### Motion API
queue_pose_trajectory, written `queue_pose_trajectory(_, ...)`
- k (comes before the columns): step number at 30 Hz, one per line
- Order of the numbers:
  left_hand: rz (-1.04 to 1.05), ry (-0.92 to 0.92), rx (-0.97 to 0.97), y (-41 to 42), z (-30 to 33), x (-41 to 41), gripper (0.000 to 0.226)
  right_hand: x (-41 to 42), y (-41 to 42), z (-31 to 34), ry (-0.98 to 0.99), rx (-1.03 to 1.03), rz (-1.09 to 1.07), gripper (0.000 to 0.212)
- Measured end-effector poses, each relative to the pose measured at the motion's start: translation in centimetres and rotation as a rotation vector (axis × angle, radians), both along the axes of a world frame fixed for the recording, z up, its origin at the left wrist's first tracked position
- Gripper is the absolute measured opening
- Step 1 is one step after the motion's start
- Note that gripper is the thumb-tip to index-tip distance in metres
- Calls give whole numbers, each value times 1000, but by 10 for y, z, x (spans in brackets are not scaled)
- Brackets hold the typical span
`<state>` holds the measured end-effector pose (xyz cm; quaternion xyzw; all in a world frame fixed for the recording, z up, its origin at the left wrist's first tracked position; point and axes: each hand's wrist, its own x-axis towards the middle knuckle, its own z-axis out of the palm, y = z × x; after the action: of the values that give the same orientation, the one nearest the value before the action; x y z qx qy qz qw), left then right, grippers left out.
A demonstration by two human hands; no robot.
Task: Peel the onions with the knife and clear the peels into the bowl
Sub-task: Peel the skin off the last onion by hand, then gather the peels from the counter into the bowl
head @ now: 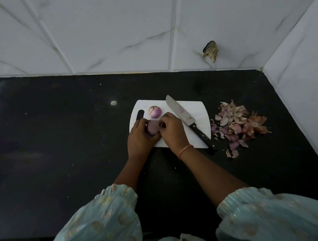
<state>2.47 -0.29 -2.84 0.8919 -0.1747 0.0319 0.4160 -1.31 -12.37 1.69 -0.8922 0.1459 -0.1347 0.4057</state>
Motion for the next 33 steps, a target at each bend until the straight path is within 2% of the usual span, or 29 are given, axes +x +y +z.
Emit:
queue_pose_trajectory(4,7,-3,6,0,2,-1,35,4,2,-4,51,-56,-5,7)
queue_pose_trajectory(9,22,33,7,-1,7,-4,30,3,4,-11,91,-381,77,19)
queue_pose_trajectory(12,6,43,10,0,10,-6,33,-2,-1,-4,125,-480,96,20)
queue_pose_trajectory(14,-5,77,17,-2,15,-6,37,-9,-14,1,94,-436,26,16)
queue_pose_trajectory(18,-5,108,81,-4,19,-4,56,-31,-64,17,-38,-220,-251,8)
queue_pose_trajectory(23,-14,135,85,-3,22,-8,59,-69,-135,30,-91,-28,-488,21)
queue_pose_trajectory(26,6,139,86,2,33,-12,64,-94,-156,30,-129,23,-579,8)
queue_pose_trajectory(30,38,-41,-27,-17,64,-17,43,-122,-173,23,-152,64,-728,14)
queue_pose_trajectory(33,-161,-114,-81,-78,76,-26,27,-138,-187,13,-69,30,-704,26)
